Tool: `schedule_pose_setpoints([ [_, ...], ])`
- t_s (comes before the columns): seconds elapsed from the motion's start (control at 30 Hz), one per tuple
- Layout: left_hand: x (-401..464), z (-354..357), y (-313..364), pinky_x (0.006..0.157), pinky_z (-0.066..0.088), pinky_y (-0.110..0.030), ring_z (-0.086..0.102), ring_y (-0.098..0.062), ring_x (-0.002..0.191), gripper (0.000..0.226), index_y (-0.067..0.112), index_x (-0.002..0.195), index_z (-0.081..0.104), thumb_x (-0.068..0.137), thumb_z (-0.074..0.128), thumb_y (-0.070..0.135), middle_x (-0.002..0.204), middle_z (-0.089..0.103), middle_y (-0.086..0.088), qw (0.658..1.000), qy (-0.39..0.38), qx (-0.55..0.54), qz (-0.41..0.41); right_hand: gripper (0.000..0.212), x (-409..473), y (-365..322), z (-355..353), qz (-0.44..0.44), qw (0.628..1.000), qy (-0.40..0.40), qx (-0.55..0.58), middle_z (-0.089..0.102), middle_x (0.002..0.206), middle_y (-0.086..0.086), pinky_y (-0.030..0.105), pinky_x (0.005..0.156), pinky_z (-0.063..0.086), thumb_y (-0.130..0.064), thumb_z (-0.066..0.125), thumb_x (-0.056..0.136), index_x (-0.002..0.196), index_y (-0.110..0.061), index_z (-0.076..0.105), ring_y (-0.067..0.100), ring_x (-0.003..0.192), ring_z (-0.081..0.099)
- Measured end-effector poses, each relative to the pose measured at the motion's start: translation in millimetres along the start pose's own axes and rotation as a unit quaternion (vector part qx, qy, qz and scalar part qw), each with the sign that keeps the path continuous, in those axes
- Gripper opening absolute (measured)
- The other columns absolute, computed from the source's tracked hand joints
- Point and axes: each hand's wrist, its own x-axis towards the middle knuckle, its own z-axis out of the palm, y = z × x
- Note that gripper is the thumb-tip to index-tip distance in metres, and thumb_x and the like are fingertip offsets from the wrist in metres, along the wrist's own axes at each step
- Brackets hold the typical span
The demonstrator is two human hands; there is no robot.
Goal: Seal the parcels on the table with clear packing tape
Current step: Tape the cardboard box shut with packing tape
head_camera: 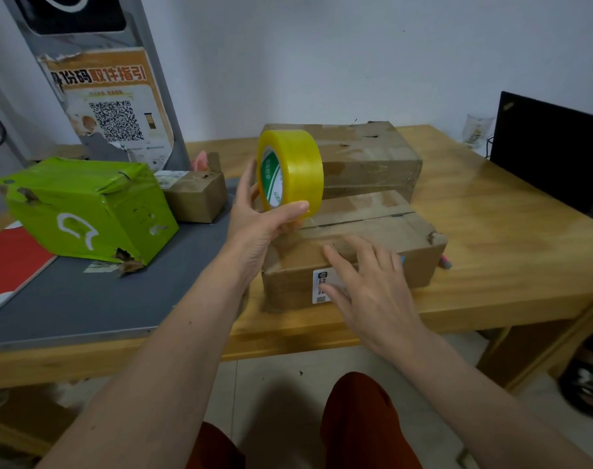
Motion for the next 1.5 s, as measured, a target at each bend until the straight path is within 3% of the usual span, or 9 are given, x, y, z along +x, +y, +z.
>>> schedule_pose_setpoints([
  [0.17, 0, -3, 2, 0.082, 0.059, -0.038, 0.061, -0.022, 0.118, 0.108, 0.041, 0.145, 0.036, 0.055, 0.09, 0.014, 0.138, 0.049, 0.004, 0.999, 0.0, -0.039, -0.019, 0.059, 2, -2, -8, 0.011, 0.999, -0.015, 0.047, 0.058, 0.127, 0.014, 0.044, 0.1, 0.046, -0.049, 0.036, 0.096, 0.127, -0.005, 0.06, 0.029, 0.117, 0.052],
  [0.27, -4, -5, 10, 0.076, 0.059, -0.033, 0.068, -0.022, 0.109, 0.093, 0.032, 0.143, 0.042, 0.065, 0.087, 0.007, 0.135, 0.059, -0.006, 0.995, -0.016, -0.097, -0.036, 0.063, 10, -2, -32, 0.087, 0.984, -0.04, 0.15, 0.045, 0.146, 0.006, 0.028, 0.11, 0.024, -0.053, 0.035, 0.096, 0.142, -0.011, 0.045, 0.019, 0.135, 0.036],
  [0.4, -17, -6, 28, 0.065, 0.06, -0.026, 0.071, -0.018, 0.095, 0.101, 0.02, 0.135, 0.054, 0.045, 0.099, 0.021, 0.11, 0.072, -0.001, 0.974, -0.156, -0.141, -0.081, 0.069, 36, -1, -69, 0.17, 0.884, -0.006, 0.436, 0.036, 0.154, -0.008, 0.039, 0.111, 0.037, -0.048, 0.053, 0.092, 0.152, -0.025, 0.027, 0.011, 0.137, 0.038],
  [0.53, -32, 3, 35, 0.057, 0.06, -0.027, 0.072, -0.024, 0.088, 0.101, 0.02, 0.129, 0.056, 0.038, 0.101, 0.02, 0.106, 0.073, -0.005, 0.95, -0.245, -0.127, -0.148, 0.064, 80, 17, -82, 0.171, 0.797, 0.039, 0.579, 0.059, 0.133, -0.003, 0.036, 0.098, 0.048, -0.025, 0.074, 0.082, 0.141, -0.022, 0.047, 0.013, 0.123, 0.055],
  [0.6, -37, 8, 32, 0.06, 0.062, -0.032, 0.071, -0.027, 0.09, 0.115, 0.021, 0.141, 0.048, 0.039, 0.101, 0.016, 0.111, 0.071, -0.008, 0.943, -0.257, -0.107, -0.182, 0.039, 92, 20, -80, 0.152, 0.804, 0.051, 0.573, 0.069, 0.109, -0.004, 0.035, 0.082, 0.053, -0.001, 0.068, 0.084, 0.114, -0.026, 0.067, 0.017, 0.105, 0.064],
  [0.73, -44, 7, 25, 0.069, 0.063, -0.032, 0.067, -0.033, 0.109, 0.109, 0.008, 0.14, 0.05, 0.042, 0.097, 0.001, 0.126, 0.065, -0.02, 0.923, -0.203, -0.185, -0.269, 0.047, 93, 19, -74, 0.176, 0.812, 0.13, 0.541, 0.069, 0.084, -0.012, 0.026, 0.07, 0.053, 0.013, 0.058, 0.081, 0.086, -0.032, 0.067, 0.01, 0.085, 0.066],
  [0.9, -56, 10, 22, 0.07, 0.062, -0.026, 0.072, -0.022, 0.079, 0.012, -0.003, 0.074, 0.076, 0.065, 0.071, -0.009, 0.087, 0.072, -0.018, 0.931, -0.104, -0.148, -0.317, 0.051, 93, 20, -75, 0.217, 0.825, 0.164, 0.495, 0.068, 0.097, -0.007, 0.025, 0.07, 0.05, 0.014, 0.056, 0.077, 0.095, -0.033, 0.065, 0.014, 0.096, 0.064],
  [1.23, -47, 12, 32, 0.053, 0.055, -0.02, 0.062, -0.012, 0.057, 0.012, 0.001, 0.082, 0.068, 0.091, 0.066, 0.008, 0.067, 0.068, -0.007, 0.977, 0.001, 0.131, -0.165, 0.064, 84, 11, -80, 0.176, 0.888, 0.197, 0.377, 0.06, 0.111, -0.005, 0.033, 0.083, 0.052, 0.017, 0.048, 0.072, 0.122, -0.021, 0.061, 0.013, 0.105, 0.056],
  [1.5, -32, 26, 22, 0.061, 0.039, -0.027, 0.043, -0.011, 0.053, 0.037, 0.017, 0.058, 0.062, 0.095, 0.066, 0.016, 0.054, 0.055, 0.003, 0.917, -0.002, 0.383, -0.109, 0.062, 71, 28, -69, 0.154, 0.938, 0.167, 0.264, 0.055, 0.119, 0.007, 0.026, 0.08, 0.033, 0.015, 0.049, 0.074, 0.129, -0.015, 0.056, 0.017, 0.104, 0.047],
])
